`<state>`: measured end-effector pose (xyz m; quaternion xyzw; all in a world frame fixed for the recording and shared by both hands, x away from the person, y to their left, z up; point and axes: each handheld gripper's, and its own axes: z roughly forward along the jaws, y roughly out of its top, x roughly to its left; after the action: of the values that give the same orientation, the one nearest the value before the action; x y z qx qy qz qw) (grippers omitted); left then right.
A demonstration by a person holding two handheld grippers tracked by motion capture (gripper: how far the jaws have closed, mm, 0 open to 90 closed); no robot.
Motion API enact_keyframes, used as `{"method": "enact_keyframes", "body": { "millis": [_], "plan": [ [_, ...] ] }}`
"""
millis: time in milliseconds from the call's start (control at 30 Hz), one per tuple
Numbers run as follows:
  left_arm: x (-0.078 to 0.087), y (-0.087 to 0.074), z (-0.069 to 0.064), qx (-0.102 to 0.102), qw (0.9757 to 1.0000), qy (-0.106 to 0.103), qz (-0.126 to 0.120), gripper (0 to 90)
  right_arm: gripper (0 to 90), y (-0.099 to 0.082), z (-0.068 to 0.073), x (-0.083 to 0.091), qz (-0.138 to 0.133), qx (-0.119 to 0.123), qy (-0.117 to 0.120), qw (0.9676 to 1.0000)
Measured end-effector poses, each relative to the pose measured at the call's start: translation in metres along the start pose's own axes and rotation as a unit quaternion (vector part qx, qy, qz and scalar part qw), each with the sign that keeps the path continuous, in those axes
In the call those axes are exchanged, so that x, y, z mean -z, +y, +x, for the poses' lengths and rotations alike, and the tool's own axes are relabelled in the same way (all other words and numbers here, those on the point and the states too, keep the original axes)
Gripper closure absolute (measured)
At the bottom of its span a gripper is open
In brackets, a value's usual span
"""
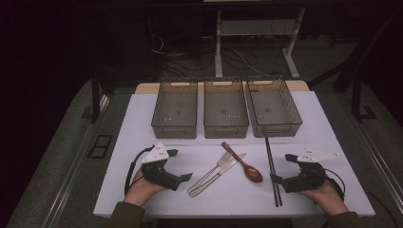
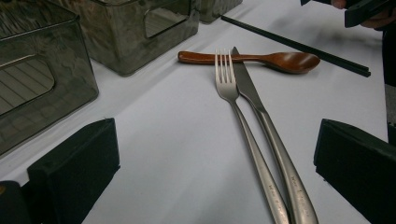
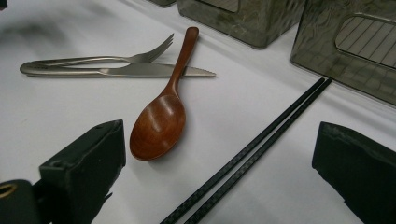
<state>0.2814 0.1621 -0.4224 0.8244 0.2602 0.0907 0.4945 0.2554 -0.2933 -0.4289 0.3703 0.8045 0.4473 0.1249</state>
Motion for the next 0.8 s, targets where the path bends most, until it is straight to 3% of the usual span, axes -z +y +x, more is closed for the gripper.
{"method": "enact_keyframes", "body": {
  "millis": [400, 800],
  "plan": [
    [0.0044, -0.0022, 0.0003, 0.010, 0.9999, 0.006, -0.006, 0.0, 2.2, 0.0014, -0.0022, 0.0026, -0.001, -0.013, -0.011, 0.9999],
    [0.0050, -0.0034, 0.0004, 0.006, 1.0000, 0.008, -0.001, 0.0, 2.3, 0.0054, -0.0057, 0.0037, -0.005, -0.020, -0.011, 0.9997]
  ]
}}
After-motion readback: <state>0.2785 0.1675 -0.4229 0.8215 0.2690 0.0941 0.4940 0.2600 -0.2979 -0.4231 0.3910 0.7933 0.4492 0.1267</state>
